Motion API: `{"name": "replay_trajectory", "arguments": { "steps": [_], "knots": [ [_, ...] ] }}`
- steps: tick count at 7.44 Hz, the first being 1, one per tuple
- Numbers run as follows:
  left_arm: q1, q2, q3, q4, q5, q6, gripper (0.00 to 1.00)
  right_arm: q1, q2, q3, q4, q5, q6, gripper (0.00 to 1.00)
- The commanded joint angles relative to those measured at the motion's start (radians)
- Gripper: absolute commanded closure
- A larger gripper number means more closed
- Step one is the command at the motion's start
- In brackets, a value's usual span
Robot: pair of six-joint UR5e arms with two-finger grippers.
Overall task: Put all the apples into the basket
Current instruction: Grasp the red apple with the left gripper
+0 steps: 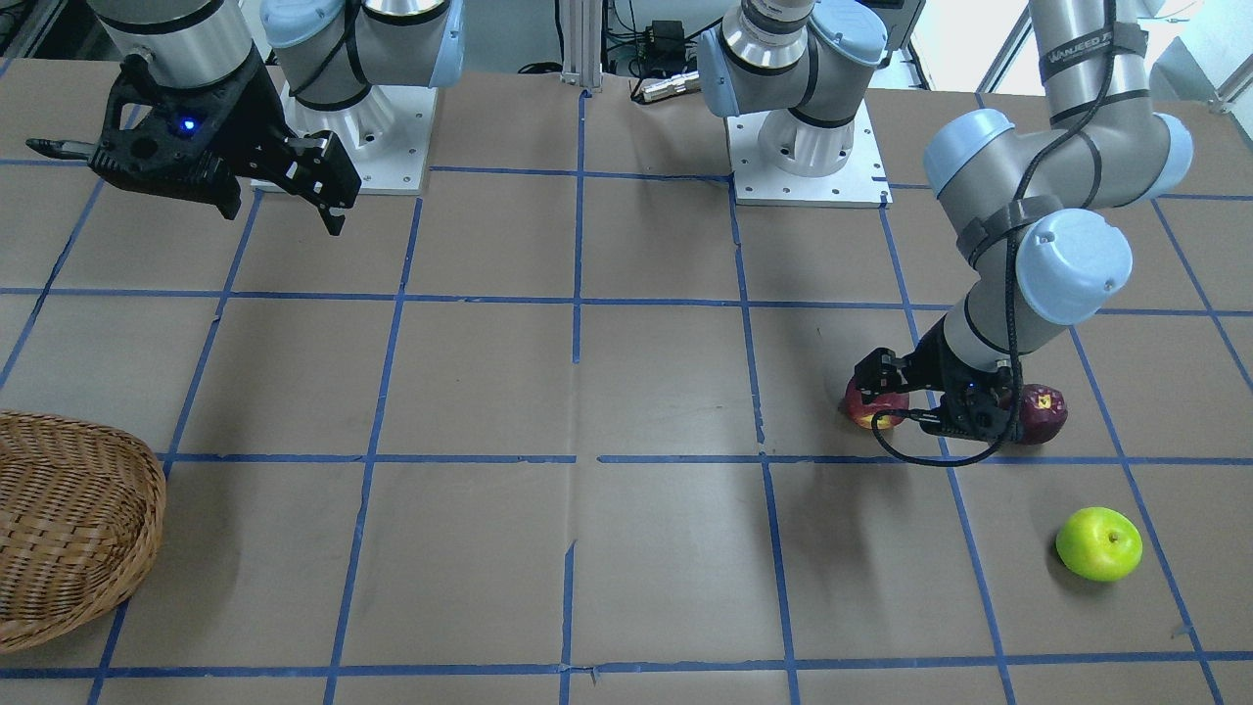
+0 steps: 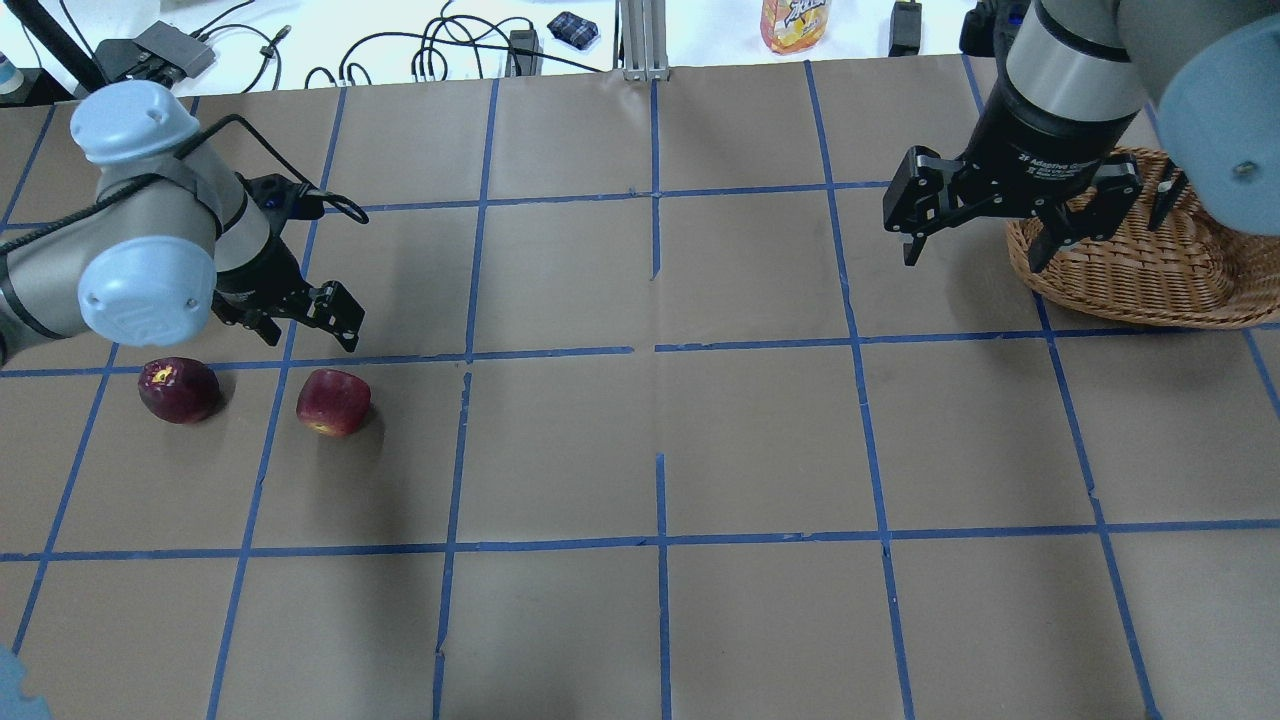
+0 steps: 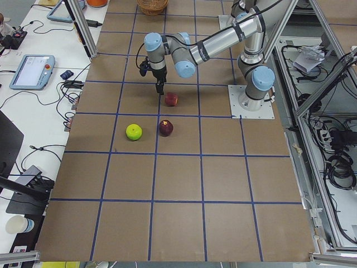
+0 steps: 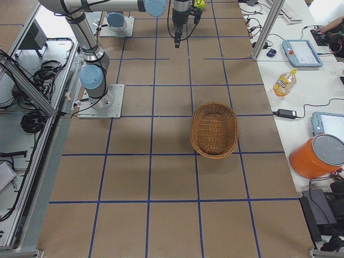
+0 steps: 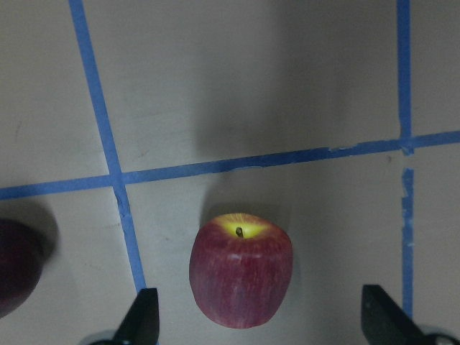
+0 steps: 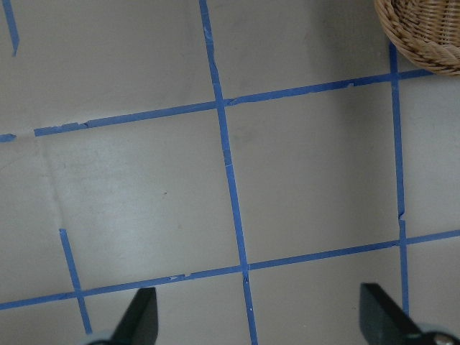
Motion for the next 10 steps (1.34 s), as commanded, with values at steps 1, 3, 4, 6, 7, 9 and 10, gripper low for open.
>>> {"name": "replay_trajectory", "arguments": {
  "steps": [1, 3, 4, 6, 7, 9, 10],
  "knots": [
    [0.003, -0.036, -0.069, 0.113, 0.001, 0.022, 0.0, 0.0, 0.0, 0.001, 0.0, 0.002, 0.0, 0.0],
    [0.003, -0.044, -0.107, 0.113, 0.003, 0.022, 0.0, 0.0, 0.0, 0.003, 0.0, 0.003, 0.0, 0.0],
    [0.004, -0.044, -0.121, 0.113, 0.004, 0.025, 0.0, 0.0, -0.002, 0.004, 0.0, 0.0, 0.0, 0.0],
    [0.036, -0.047, -0.132, 0.111, 0.004, 0.037, 0.0, 0.0, -0.008, 0.006, -0.004, 0.003, -0.002, 0.0],
    [0.041, -0.047, -0.161, 0.113, 0.004, 0.037, 0.0, 0.002, -0.008, 0.006, -0.004, 0.002, 0.0, 0.0],
    [0.039, -0.038, -0.156, 0.133, 0.004, 0.031, 0.27, 0.0, -0.008, 0.007, -0.004, 0.0, 0.0, 0.0],
    [0.039, -0.03, -0.152, 0.131, 0.006, 0.025, 0.47, 0.0, -0.008, 0.007, -0.004, 0.002, 0.0, 0.0]
  ]
}}
